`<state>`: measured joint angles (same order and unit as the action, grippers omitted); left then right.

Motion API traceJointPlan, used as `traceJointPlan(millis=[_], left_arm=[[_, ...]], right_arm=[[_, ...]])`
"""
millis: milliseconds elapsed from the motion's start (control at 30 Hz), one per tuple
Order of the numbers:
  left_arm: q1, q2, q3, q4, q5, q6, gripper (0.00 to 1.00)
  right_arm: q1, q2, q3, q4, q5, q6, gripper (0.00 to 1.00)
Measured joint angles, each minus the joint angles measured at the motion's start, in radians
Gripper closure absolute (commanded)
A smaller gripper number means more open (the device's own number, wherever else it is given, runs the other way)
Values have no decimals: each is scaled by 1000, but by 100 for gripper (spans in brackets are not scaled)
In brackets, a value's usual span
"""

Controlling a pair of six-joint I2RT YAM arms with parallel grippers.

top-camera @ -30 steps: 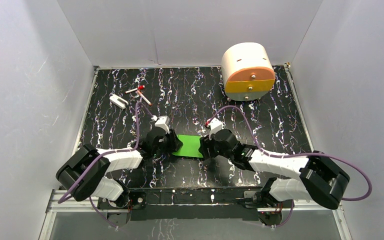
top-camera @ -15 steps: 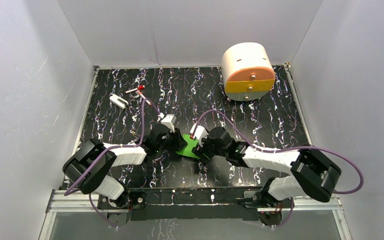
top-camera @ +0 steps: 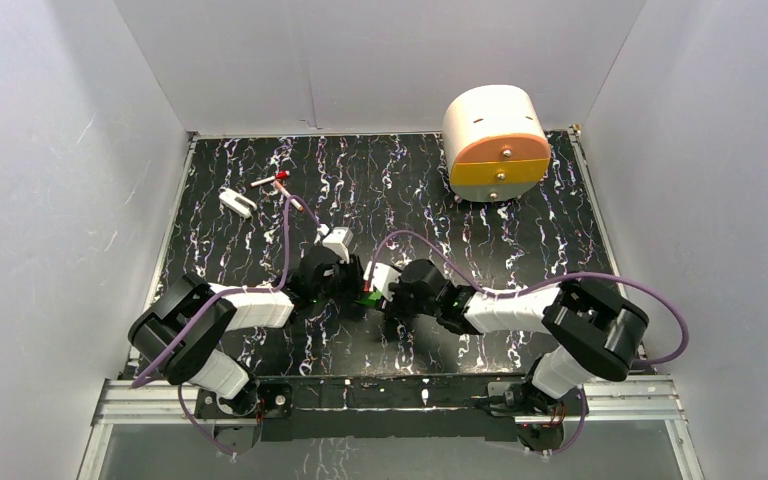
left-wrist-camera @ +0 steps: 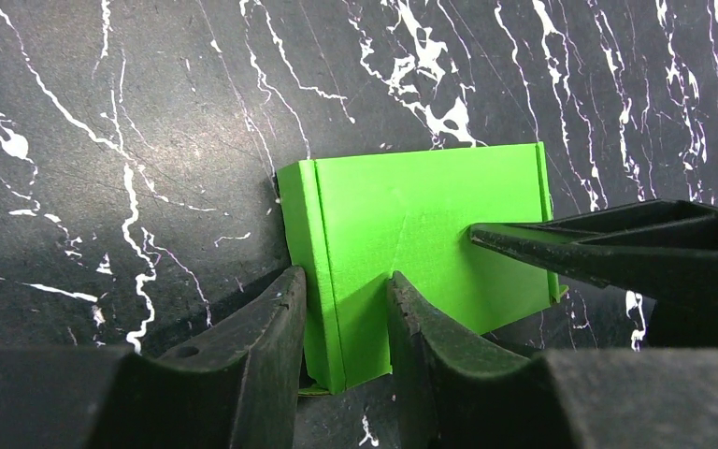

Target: Fold the paper box

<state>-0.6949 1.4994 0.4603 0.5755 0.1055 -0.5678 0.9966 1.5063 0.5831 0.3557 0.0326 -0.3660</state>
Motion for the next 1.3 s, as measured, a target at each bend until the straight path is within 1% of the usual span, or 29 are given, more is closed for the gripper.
traceJointPlan(millis=[100, 233, 267, 367, 433, 500, 533, 667, 800, 867, 1033, 1133, 1300], left_arm=[[4, 0, 0, 0, 0, 3, 68], [7, 0, 0, 0, -1, 9, 69], [8, 0, 0, 0, -1, 10, 69], [12, -2, 0, 0, -1, 14, 69], [13, -3, 0, -1, -4, 18, 69], [13, -5, 0, -4, -6, 18, 69], [13, -8, 0, -8, -8, 18, 69], [13, -27, -1, -34, -9, 18, 68], [18, -49, -2, -69, 3, 14, 66], [32, -57, -2, -87, 16, 13, 66], [68, -58, 16, -134, 58, 11, 65], [94, -47, 35, -164, 88, 11, 64], [129, -17, 59, -180, 145, 8, 64]], right_arm=[[30, 19, 4, 19, 48, -22, 56], [94, 63, 26, 34, 162, -70, 78], [116, 79, 34, 37, 204, -85, 82], [166, 116, 57, 41, 306, -117, 88], [183, 126, 64, 41, 341, -130, 89], [189, 127, 64, 41, 351, -135, 86], [189, 127, 64, 40, 351, -136, 83], [189, 109, 68, 10, 335, -131, 65], [188, 60, 68, -54, 289, -102, 45], [187, 25, 68, -89, 277, -92, 38], [177, -55, 68, -163, 271, -98, 31], [176, -64, 68, -200, 271, -109, 26], [201, -64, 66, -219, 277, -141, 23]])
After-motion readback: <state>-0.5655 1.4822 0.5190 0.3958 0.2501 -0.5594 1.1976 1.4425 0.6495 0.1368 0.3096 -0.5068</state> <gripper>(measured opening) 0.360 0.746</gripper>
